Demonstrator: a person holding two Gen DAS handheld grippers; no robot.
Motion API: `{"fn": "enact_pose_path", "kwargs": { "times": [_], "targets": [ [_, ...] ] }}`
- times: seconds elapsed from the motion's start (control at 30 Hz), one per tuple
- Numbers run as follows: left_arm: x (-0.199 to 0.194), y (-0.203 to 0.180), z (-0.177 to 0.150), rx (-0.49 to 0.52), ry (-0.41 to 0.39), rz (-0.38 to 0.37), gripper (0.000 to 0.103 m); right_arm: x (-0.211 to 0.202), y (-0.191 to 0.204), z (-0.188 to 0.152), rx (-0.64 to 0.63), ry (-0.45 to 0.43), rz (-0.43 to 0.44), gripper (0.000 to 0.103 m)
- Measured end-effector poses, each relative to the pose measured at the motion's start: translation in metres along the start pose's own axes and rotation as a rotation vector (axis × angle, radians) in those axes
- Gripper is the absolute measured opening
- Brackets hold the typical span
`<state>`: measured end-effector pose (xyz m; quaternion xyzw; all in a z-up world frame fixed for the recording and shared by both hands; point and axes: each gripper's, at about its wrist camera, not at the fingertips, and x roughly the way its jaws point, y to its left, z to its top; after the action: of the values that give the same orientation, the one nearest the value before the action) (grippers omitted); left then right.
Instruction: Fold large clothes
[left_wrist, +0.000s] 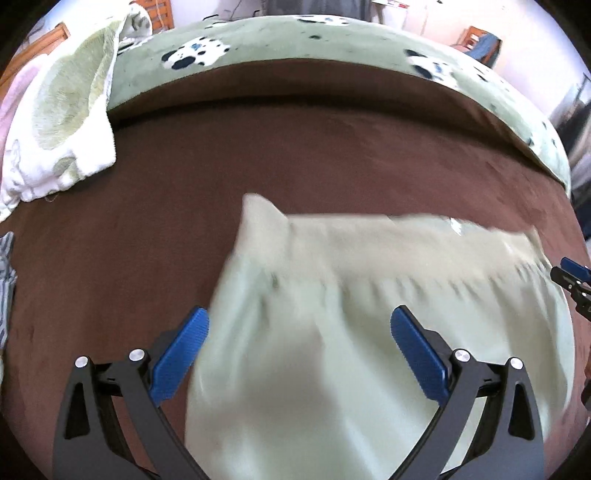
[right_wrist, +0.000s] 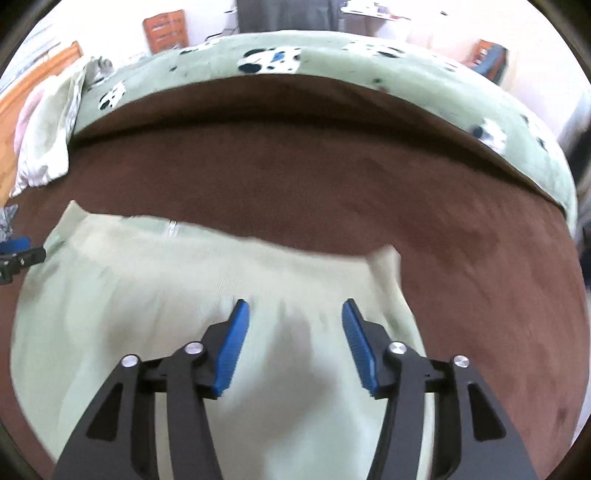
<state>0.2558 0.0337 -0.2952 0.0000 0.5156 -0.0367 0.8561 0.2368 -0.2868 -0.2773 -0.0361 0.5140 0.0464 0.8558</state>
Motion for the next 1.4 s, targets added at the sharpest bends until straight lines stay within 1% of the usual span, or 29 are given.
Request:
{"fn": "enact_pose_path", "kwargs": {
  "times": [0.07,0.13,0.17,0.23,0.27,0.3,0.37,0.43,0.47,0.53,0.63,0.67,0.73,0.77,0.8,0.83,0.87,0.9,0.97,1.03,1.1,1.17,1.2,1.23,1.27,1.3,1.37,1.4],
  "targets": [
    [-0.013,-0.012,-0.026,0.041,0.008,0.022,0.097,-0.024,-0.003,-0.030,0.019,0.019,-0.022,0.056],
    [-0.018,-0.012,-0.052,0.055,0.030,0.039,0.097,-0.038,-0.007,-0.057,0.024,0.037,-0.052,0.056],
    [-0.018,-0.009,-0.067,0.044,0.047,0.033,0.097,-0.045,-0.009,-0.071,0.041,0.044,-0.055,0.056],
    [-0.007,0.000,-0.083,0.015,0.090,0.044,0.097,-0.047,-0.014,-0.094,0.072,0.068,-0.064,0.056],
    [-0.002,0.006,-0.087,-0.008,0.106,0.033,0.097,-0.042,-0.018,-0.107,0.081,0.101,-0.086,0.056],
    [0.005,0.017,-0.096,-0.064,0.117,-0.011,0.097,-0.039,-0.021,-0.114,0.085,0.117,-0.095,0.056],
    [0.014,0.025,-0.099,-0.096,0.118,-0.045,0.098,-0.031,-0.028,-0.125,0.113,0.128,-0.097,0.056],
    [0.022,0.028,-0.100,-0.090,0.112,-0.055,0.098,-0.021,-0.036,-0.130,0.133,0.141,-0.127,0.060],
    [0.026,0.030,-0.099,-0.096,0.114,-0.066,0.098,-0.016,-0.042,-0.131,0.162,0.141,-0.126,0.064],
    [0.031,0.034,-0.099,-0.102,0.112,-0.073,0.098,-0.009,-0.049,-0.136,0.195,0.145,-0.108,0.065],
    [0.030,0.031,-0.101,-0.087,0.113,-0.061,0.098,-0.007,-0.039,-0.137,0.153,0.137,-0.147,0.065],
    [0.029,0.030,-0.100,-0.085,0.116,-0.057,0.098,-0.009,-0.038,-0.137,0.154,0.134,-0.152,0.067],
    [0.015,0.024,-0.100,-0.080,0.108,-0.018,0.097,-0.021,-0.040,-0.137,0.180,0.107,-0.159,0.067],
    [0.010,0.022,-0.097,-0.076,0.100,-0.003,0.096,-0.032,-0.043,-0.138,0.205,0.084,-0.148,0.067],
    [-0.004,0.017,-0.095,-0.071,0.078,-0.001,0.096,-0.040,-0.044,-0.139,0.223,0.070,-0.133,0.070],
    [-0.012,0.014,-0.093,-0.070,0.066,-0.012,0.097,-0.052,-0.045,-0.141,0.244,0.050,-0.113,0.073],
    [-0.026,0.007,-0.090,-0.067,0.052,-0.033,0.096,-0.066,-0.044,-0.144,0.258,0.026,-0.106,0.079],
    [-0.035,-0.001,-0.087,-0.059,0.040,-0.042,0.097,-0.076,-0.043,-0.146,0.265,0.010,-0.104,0.082],
    [-0.047,-0.019,-0.082,-0.027,0.023,-0.053,0.097,-0.100,-0.040,-0.155,0.289,-0.012,-0.100,0.082],
    [-0.058,-0.048,-0.074,0.045,0.007,-0.077,0.097,-0.114,-0.039,-0.163,0.323,-0.019,-0.092,0.084],
    [-0.058,-0.076,-0.066,0.152,-0.001,-0.113,0.097,-0.129,-0.037,-0.176,0.356,-0.022,-0.087,0.084],
    [-0.055,-0.108,-0.060,0.370,-0.019,-0.199,0.097,-0.136,-0.037,-0.181,0.360,-0.023,-0.093,0.084],
    [-0.053,-0.121,-0.059,0.462,-0.029,-0.212,0.097,-0.140,-0.037,-0.186,0.362,-0.021,-0.102,0.084],
    [-0.049,-0.135,-0.059,0.591,-0.030,-0.236,0.097,-0.142,-0.038,-0.188,0.366,-0.021,-0.105,0.084],
    [-0.045,-0.144,-0.060,0.664,-0.012,-0.251,0.097,-0.145,-0.037,-0.192,0.370,-0.024,-0.102,0.084],
    [-0.037,-0.152,-0.062,0.748,0.028,-0.263,0.097,-0.145,-0.037,-0.195,0.372,-0.026,-0.102,0.084],
    [-0.024,-0.158,-0.068,0.819,0.072,-0.254,0.097,-0.147,-0.034,-0.205,0.363,-0.031,-0.116,0.085],
    [-0.020,-0.159,-0.072,0.825,0.077,-0.256,0.097,-0.145,-0.032,-0.209,0.357,-0.025,-0.126,0.085]
  ]
}}
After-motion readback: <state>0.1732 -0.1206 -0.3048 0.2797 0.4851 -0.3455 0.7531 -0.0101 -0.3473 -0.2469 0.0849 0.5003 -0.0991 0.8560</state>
